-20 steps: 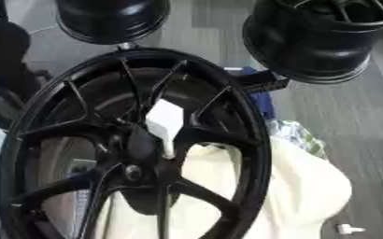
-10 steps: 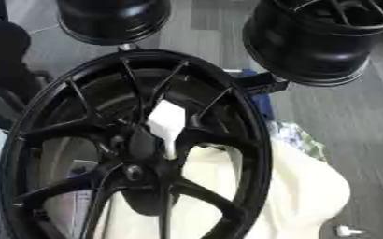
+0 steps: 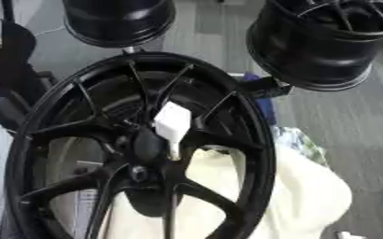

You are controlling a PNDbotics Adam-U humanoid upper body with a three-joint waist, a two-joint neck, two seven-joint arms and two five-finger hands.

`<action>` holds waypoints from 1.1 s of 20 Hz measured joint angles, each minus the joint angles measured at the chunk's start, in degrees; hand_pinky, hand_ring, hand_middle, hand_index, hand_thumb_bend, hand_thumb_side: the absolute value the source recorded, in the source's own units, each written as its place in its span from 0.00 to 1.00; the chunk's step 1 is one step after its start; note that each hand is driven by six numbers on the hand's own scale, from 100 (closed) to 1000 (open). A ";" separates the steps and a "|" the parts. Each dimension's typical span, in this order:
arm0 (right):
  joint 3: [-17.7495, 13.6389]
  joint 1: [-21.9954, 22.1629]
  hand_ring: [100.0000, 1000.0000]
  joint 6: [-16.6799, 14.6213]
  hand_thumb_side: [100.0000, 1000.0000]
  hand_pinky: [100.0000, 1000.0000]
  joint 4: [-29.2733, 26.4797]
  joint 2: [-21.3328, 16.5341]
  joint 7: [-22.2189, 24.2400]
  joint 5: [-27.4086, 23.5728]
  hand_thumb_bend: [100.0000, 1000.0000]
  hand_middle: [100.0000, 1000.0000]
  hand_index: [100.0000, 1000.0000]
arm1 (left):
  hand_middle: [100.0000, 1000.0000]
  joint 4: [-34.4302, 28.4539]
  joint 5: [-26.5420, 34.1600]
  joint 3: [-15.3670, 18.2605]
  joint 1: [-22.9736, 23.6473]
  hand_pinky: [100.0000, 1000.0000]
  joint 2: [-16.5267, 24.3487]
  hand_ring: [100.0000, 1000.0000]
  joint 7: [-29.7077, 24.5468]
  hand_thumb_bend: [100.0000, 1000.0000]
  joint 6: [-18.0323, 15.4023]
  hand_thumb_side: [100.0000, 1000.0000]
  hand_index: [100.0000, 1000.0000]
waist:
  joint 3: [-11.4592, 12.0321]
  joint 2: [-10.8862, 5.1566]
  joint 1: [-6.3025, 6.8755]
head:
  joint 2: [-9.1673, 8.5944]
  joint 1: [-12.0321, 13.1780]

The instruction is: Pull the pin out of the wheel hub.

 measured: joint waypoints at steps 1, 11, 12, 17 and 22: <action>0.00 0.00 0.57 0.00 0.10 0.58 0.00 0.00 0.00 0.05 0.22 0.59 0.66 | 0.75 0.00 0.25 0.01 0.00 0.87 0.00 0.84 0.12 0.01 0.06 0.26 0.87 | 0.00 -0.08 -0.01 | 0.00 0.08; 0.27 -0.07 0.57 0.18 0.09 0.58 0.00 -0.95 0.18 0.99 0.25 0.59 0.66 | 0.67 -0.97 4.32 0.23 -0.67 0.82 -0.10 0.76 1.60 0.00 -0.03 0.45 0.84 | 0.00 -0.50 -0.13 | 0.04 0.58; 0.39 -0.17 0.57 0.27 0.08 0.58 0.00 -1.07 0.27 1.16 0.25 0.59 0.66 | 0.64 -1.58 5.46 0.47 -1.03 0.80 -0.16 0.73 2.40 0.00 -0.14 0.48 0.83 | 0.00 -0.54 -0.22 | 0.04 0.58; 1.10 -1.04 0.58 0.54 0.08 0.58 0.00 -2.32 0.54 1.97 0.26 0.59 0.66 | 0.60 -8.07 13.60 1.08 -1.68 0.78 -1.11 0.69 10.37 0.00 -2.01 0.47 0.80 | 0.00 -0.82 -0.34 | 0.04 0.60; 2.14 -1.75 0.58 0.55 0.07 0.59 0.00 -3.47 0.55 2.44 0.26 0.59 0.66 | 0.57 -18.91 20.48 1.07 -0.61 0.77 -1.69 0.67 18.36 0.00 -4.24 0.43 0.79 | 0.02 -0.83 -0.36 | 0.05 0.68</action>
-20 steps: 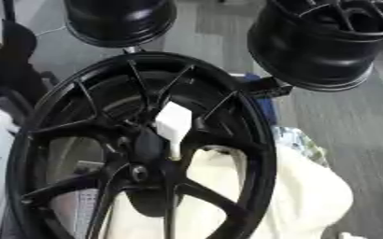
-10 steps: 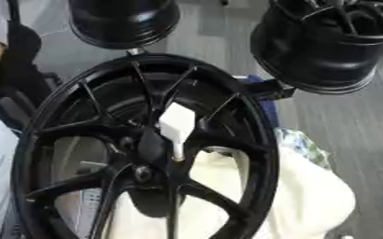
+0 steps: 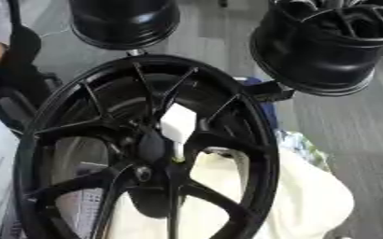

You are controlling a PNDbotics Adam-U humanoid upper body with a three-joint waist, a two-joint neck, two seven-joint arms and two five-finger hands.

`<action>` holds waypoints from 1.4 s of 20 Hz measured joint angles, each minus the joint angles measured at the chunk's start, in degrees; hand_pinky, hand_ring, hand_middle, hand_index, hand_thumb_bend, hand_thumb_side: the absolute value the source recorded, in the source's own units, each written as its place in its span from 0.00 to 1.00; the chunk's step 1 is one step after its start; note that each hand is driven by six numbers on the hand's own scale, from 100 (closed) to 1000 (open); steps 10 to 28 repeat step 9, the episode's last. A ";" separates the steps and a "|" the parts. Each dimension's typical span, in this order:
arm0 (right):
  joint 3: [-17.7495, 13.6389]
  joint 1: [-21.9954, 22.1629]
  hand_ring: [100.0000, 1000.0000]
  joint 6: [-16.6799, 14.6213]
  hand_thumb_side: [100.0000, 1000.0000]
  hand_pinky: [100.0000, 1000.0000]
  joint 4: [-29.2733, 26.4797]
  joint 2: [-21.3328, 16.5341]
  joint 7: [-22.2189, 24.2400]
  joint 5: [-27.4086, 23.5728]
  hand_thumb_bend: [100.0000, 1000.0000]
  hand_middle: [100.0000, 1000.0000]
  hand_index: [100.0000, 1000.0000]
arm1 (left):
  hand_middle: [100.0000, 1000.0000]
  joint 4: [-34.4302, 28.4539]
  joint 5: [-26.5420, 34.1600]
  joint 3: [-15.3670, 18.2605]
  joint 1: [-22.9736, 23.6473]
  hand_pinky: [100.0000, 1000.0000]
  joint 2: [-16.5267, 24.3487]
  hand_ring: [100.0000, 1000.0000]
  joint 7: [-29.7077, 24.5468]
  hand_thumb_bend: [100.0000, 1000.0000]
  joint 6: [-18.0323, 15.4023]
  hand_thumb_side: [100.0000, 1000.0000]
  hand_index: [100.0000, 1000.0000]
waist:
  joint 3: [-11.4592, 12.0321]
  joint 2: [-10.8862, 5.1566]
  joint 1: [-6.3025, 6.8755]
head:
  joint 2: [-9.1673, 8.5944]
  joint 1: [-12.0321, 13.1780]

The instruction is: Pull the pin out of the wheel hub.

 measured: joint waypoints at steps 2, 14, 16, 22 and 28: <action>0.37 -0.30 0.58 -0.02 0.07 0.59 0.00 -0.32 -0.02 0.08 0.26 0.59 0.66 | 0.57 -3.56 1.42 -0.01 0.58 0.77 -0.45 0.66 1.64 0.00 -1.03 0.42 0.78 | 0.17 0.00 0.00 | 0.00 0.13; 1.42 -0.77 0.58 -0.19 0.07 0.59 0.00 -1.11 -0.19 0.57 0.27 0.59 0.67 | 0.57 -6.28 4.34 0.15 2.11 0.76 -5.46 0.66 5.38 0.00 -9.30 0.41 0.78 | 0.58 0.16 -0.01 | 0.27 0.38; 1.42 -0.77 0.58 -0.19 0.07 0.59 0.00 -1.11 -0.19 0.57 0.27 0.59 0.67 | 0.57 -6.28 4.34 0.15 2.11 0.76 -5.46 0.66 5.38 0.00 -9.30 0.41 0.78 | 0.58 0.16 -0.01 | 0.27 0.38; 1.42 -0.77 0.58 -0.19 0.07 0.59 0.00 -1.11 -0.19 0.57 0.27 0.59 0.67 | 0.57 -6.28 4.34 0.15 2.11 0.76 -5.46 0.66 5.38 0.00 -9.30 0.41 0.78 | 0.58 0.16 -0.01 | 0.27 0.38; 1.42 -0.77 0.58 -0.19 0.07 0.59 0.00 -1.11 -0.19 0.57 0.27 0.59 0.67 | 0.57 -6.28 4.34 0.15 2.11 0.76 -5.46 0.66 5.38 0.00 -9.30 0.41 0.78 | 0.58 0.16 -0.01 | 0.27 0.38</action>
